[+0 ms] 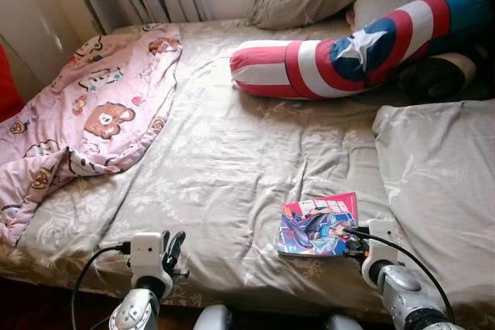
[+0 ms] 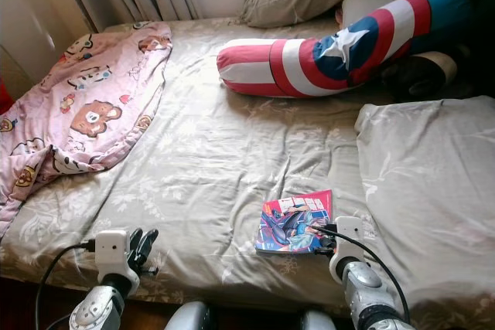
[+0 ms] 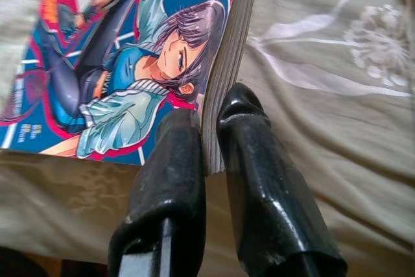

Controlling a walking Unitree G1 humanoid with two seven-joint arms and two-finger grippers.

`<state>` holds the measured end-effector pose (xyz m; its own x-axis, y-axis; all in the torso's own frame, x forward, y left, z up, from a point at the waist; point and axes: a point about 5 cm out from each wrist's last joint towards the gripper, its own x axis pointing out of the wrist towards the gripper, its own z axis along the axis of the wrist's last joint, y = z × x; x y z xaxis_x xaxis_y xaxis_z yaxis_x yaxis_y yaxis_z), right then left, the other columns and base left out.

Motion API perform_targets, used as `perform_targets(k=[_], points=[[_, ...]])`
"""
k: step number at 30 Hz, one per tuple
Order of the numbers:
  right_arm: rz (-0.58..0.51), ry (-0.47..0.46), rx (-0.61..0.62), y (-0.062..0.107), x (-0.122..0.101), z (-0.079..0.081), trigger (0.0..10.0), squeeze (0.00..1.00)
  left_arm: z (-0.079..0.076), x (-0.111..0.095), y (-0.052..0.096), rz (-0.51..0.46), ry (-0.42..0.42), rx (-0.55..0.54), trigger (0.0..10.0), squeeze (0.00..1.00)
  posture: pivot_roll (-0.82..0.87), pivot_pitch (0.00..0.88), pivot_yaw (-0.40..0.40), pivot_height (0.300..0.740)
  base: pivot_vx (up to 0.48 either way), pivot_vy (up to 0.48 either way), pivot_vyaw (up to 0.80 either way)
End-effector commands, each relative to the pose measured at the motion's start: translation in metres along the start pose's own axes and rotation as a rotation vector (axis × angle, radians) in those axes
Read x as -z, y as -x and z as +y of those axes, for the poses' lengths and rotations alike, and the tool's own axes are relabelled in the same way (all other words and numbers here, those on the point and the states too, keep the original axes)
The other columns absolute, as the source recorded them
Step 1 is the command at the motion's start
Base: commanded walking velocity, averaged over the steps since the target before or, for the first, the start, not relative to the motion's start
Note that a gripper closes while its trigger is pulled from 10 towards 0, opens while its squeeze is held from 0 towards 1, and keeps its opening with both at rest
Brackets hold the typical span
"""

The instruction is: Clean up the room

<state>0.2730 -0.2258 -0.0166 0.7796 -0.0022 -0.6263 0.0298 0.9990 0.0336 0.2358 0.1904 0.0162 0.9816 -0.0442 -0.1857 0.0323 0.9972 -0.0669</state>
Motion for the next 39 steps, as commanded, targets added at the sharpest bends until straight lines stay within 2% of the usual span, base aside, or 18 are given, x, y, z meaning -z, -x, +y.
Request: perform_targets(k=[1, 15, 16, 18, 19, 20, 30, 31, 32, 34, 35, 39], points=[[0.05, 0.019, 0.024, 0.001, 0.008, -0.002, 10.0, 0.0, 0.004, 0.003, 0.004, 0.024, -0.006, -0.007, 10.0, 0.0, 0.11, 0.159, 0.127, 0.651, 0.0, 0.0, 0.0], [0.075, 0.026, 0.081, 0.003, 0.012, -0.01, 10.0, 0.0, 0.003, 0.003, 0.01, 0.041, -0.005, -0.011, 10.0, 0.0, 0.11, 0.162, 0.126, 0.651, 0.0, 0.0, 0.0], [0.073, 0.028, 0.082, 0.003, 0.011, -0.01, 10.0, 0.09, 0.003, 0.003, 0.01, 0.042, -0.005, -0.012, 10.0, 0.0, 0.11, 0.162, 0.126, 0.651, 0.0, 0.0, 0.0], [0.071, 0.03, 0.082, 0.002, 0.01, -0.01, 10.0, 0.09, 0.003, 0.003, 0.01, 0.043, -0.006, -0.012, 10.0, 0.0, 0.11, 0.162, 0.126, 0.651, 0.0, 0.0, 0.0], [0.068, 0.034, 0.084, 0.002, 0.009, -0.01, 10.0, 0.77, 0.003, 0.003, 0.01, 0.044, -0.005, -0.012, 10.0, 0.0, 0.11, 0.156, 0.126, 0.651, 0.0, 0.0, 0.0], [0.064, 0.04, 0.086, 0.002, 0.007, -0.01, 10.0, 0.83, 0.003, 0.003, 0.01, 0.044, -0.005, -0.012, 10.0, 0.0, 0.11, 0.156, 0.126, 0.651, 0.0, 0.0, 0.0], [0.014, 0.082, 0.118, 0.001, -0.005, -0.012, 10.0, 0.8, 0.001, 0.003, 0.01, 0.047, -0.002, -0.008, 10.0, 0.0, 0.11, 0.145, 0.123, 0.651, 0.0, 0.0, 0.0], [-0.003, 0.081, 0.125, 0.0, -0.008, -0.013, 10.0, 0.76, 0.0, 0.003, 0.01, 0.048, -0.002, -0.008, 10.0, 0.0, 0.11, 0.143, 0.122, 0.651, 0.0, 0.0, 0.0], [-0.022, 0.083, 0.136, 0.0, -0.011, -0.013, 10.0, 0.57, 0.0, 0.003, 0.009, 0.048, -0.001, -0.007, 10.0, 0.0, 0.11, 0.14, 0.121, 0.651, 0.0, 0.0, 0.0], [-0.034, 0.086, 0.143, 0.0, -0.014, -0.014, 10.0, 0.57, -0.001, 0.003, 0.009, 0.049, 0.0, -0.007, 10.0, 0.0, 0.11, 0.138, 0.12, 0.651, 0.0, 0.0, 0.0], [-0.057, 0.083, 0.151, 0.0, -0.017, -0.014, 10.0, 0.0, -0.001, 0.003, 0.008, 0.049, 0.002, -0.007, 10.0, 0.0, 0.11, 0.133, 0.117, 0.651, 0.0, 0.0, 0.0], [-0.125, 0.053, 0.158, 0.0, -0.027, -0.014, 10.0, 0.0, -0.003, 0.005, 0.003, 0.054, 0.007, -0.008, 10.0, 0.0, 0.09, 0.109, 0.109, 0.651, 0.0, 0.0, 0.0]])
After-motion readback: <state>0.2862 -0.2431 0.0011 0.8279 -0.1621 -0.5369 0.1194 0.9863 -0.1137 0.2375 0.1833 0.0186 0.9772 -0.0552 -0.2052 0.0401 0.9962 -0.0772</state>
